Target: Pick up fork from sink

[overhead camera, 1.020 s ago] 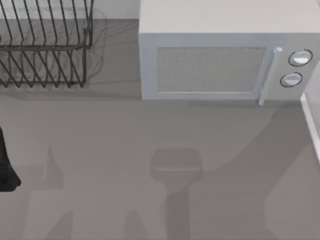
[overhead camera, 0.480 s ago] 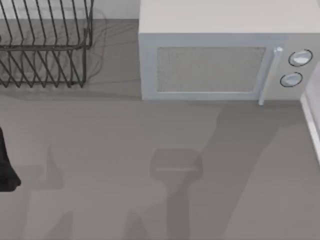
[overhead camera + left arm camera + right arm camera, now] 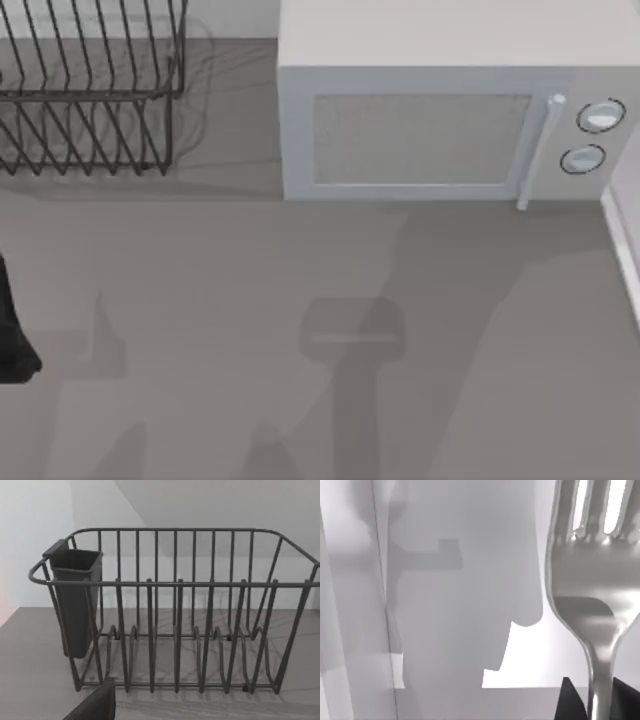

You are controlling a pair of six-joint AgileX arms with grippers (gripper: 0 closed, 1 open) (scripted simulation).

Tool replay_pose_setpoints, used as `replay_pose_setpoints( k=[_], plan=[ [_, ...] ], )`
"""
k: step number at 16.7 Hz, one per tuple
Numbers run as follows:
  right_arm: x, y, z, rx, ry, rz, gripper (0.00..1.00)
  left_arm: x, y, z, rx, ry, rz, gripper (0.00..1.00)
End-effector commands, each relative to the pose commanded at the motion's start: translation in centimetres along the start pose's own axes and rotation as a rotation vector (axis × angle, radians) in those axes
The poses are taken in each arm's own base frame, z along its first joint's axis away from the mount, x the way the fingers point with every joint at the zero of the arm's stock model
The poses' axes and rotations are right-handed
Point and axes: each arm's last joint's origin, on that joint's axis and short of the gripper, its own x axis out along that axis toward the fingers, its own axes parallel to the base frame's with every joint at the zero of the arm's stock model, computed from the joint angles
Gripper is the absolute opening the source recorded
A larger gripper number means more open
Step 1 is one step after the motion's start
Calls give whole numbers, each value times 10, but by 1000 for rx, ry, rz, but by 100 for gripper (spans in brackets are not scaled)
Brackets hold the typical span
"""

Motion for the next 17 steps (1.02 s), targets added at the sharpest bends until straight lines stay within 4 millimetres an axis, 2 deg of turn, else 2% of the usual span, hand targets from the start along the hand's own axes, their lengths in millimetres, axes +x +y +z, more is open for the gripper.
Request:
replay_pose_setpoints(
  k=[3, 5, 8, 11, 14, 17],
  plan=[
    [-19, 1, -13, 71, 15, 4, 0, 0, 0, 0, 0, 0, 0, 100],
    [-37, 22, -26, 127, 42, 8, 0, 0, 0, 0, 0, 0, 0, 100],
    [-69, 82, -53, 206, 80, 3, 0, 0, 0, 0, 0, 0, 0, 100],
    [-95, 161, -94, 206, 99, -16, 0, 0, 0, 0, 0, 0, 0, 100],
    [-98, 227, -130, 130, 102, -30, 0, 0, 0, 0, 0, 0, 0, 100],
    [-95, 270, -148, 40, 65, -14, 0, 0, 0, 0, 0, 0, 0, 100]
  ],
)
